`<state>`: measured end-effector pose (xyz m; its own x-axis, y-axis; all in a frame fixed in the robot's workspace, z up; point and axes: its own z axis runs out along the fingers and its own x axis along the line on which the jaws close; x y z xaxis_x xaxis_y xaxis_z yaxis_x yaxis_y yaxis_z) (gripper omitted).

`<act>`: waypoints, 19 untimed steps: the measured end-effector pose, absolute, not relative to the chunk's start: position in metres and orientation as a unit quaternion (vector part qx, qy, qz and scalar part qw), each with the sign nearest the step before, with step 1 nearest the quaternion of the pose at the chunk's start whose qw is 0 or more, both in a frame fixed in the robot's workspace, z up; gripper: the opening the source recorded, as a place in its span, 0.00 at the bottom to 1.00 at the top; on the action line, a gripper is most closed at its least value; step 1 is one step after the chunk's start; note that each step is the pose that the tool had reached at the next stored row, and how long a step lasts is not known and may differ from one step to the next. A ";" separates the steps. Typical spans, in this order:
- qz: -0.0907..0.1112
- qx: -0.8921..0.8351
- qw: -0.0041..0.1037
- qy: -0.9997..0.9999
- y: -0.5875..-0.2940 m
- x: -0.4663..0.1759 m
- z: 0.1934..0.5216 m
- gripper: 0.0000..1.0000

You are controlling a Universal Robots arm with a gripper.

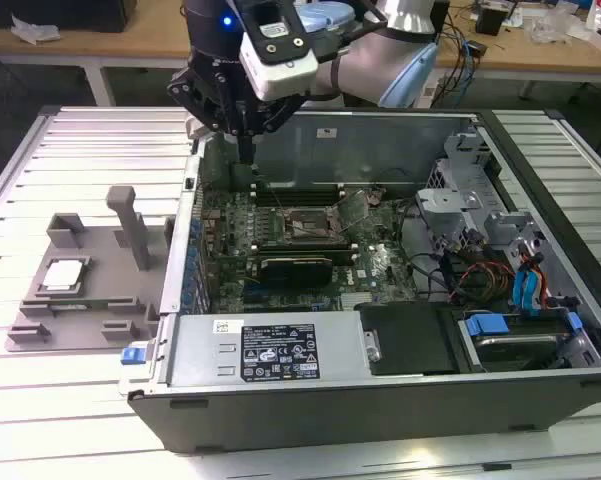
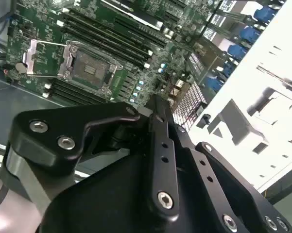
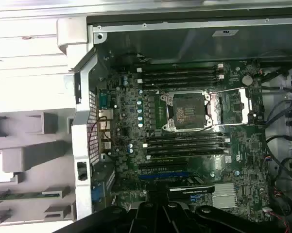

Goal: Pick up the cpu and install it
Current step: 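Reach for the cpu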

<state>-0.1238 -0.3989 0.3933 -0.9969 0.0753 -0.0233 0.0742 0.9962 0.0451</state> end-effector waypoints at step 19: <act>0.022 0.037 0.013 0.999 -0.399 -0.197 0.393 0.11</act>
<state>-0.1974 -0.3986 0.3928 -0.9969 0.0754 -0.0233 0.0743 0.9962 0.0450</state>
